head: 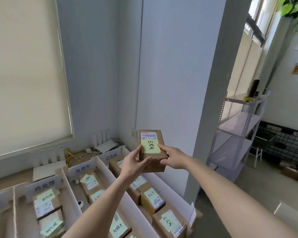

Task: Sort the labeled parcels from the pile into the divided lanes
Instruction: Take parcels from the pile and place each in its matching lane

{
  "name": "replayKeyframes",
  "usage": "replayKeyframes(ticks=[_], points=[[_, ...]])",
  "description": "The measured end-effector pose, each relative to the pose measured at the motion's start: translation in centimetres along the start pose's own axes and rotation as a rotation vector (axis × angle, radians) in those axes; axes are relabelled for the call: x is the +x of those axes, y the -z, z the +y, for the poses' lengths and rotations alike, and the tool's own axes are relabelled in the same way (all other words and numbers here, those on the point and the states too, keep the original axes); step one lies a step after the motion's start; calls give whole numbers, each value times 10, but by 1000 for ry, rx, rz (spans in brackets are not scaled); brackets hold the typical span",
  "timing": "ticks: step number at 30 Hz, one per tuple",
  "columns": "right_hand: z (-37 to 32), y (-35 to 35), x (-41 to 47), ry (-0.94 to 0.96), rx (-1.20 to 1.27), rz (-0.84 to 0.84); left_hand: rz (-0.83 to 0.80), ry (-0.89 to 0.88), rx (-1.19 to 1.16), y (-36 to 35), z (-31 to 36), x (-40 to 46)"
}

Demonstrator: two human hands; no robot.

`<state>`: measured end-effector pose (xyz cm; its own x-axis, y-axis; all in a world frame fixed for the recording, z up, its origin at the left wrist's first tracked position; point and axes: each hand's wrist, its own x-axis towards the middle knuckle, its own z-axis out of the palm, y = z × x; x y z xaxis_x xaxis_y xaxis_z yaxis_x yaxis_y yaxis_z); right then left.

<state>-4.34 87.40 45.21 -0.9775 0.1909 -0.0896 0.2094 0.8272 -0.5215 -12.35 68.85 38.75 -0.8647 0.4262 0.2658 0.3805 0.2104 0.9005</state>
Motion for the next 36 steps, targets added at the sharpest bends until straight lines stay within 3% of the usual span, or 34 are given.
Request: replayKeyframes(ticks=[16,24,36], points=[[125,-99,332,226,-27,-407,267,415,118,-74,-203,171],[170,-168,437,252,-1,-552,316,592,116,-105,-287,222],[172,-228,537,289,-3,-594,360,660,145,-90,-373,287]])
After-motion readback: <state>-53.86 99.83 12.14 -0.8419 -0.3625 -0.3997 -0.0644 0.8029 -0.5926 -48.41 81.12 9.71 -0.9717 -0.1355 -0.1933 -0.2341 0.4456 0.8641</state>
